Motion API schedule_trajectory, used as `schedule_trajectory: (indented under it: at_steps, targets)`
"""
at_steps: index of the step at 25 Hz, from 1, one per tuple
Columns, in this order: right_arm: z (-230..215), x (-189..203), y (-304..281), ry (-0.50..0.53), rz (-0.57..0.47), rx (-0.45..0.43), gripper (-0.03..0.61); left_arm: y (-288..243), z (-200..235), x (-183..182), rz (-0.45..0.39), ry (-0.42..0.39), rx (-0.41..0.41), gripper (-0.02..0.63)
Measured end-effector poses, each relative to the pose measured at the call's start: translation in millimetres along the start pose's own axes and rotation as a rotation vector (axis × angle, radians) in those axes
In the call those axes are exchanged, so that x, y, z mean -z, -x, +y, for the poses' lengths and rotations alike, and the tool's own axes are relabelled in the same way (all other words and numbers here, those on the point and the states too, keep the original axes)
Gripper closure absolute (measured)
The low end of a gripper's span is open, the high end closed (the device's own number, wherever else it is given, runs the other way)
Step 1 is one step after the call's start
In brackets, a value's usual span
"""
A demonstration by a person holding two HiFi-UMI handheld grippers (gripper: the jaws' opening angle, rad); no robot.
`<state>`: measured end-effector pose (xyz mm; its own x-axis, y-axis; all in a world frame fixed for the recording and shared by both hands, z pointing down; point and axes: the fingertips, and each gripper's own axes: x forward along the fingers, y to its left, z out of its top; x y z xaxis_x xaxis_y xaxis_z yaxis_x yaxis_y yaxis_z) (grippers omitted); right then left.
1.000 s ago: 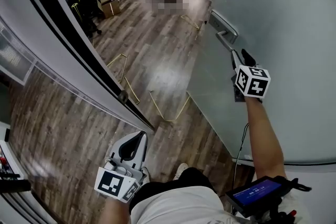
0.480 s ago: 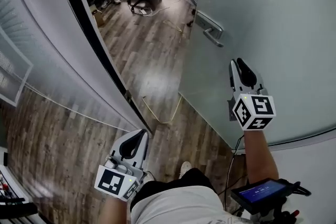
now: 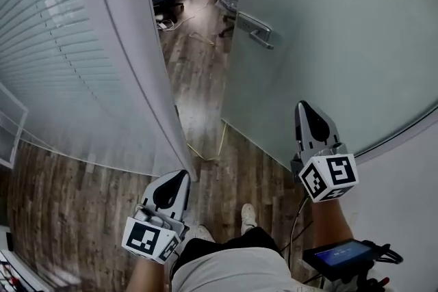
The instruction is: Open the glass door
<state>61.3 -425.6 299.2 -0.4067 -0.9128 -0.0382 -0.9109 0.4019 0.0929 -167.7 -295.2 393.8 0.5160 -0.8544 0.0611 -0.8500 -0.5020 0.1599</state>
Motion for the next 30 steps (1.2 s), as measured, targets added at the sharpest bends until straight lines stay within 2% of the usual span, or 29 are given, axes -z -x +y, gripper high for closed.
schedule_trajectory:
  at_steps: [6, 13, 18, 22, 30]
  targets:
    - [33.3, -3.9, 39.9, -0.045, 0.038, -0.062, 0.575, -3.8, -5.4, -16.3, 0.0, 0.008, 0.023, 0.62]
    - [92.7, 1.3, 100.7, -0.055, 0.038, -0.093, 0.575, 36.5, -11.0, -14.6, -0.04, 0.004, 0.03, 0.62]
    - [90.0, 14.5, 129.2, -0.058, 0.068, -0.096, 0.575, 42.5, -27.7, -13.2, -0.046, 0.001, 0.025, 0.62]
    - [83.3, 15.7, 160.0, -0.083, 0.083, -0.097, 0.575, 54.0, -56.9, -18.2, -0.044, -0.007, 0.027, 0.62]
    - [63.5, 5.7, 220.4, -0.112, 0.027, -0.186, 0.575, 82.1, -132.6, -17.2, -0.033, -0.046, -0.044, 0.62]
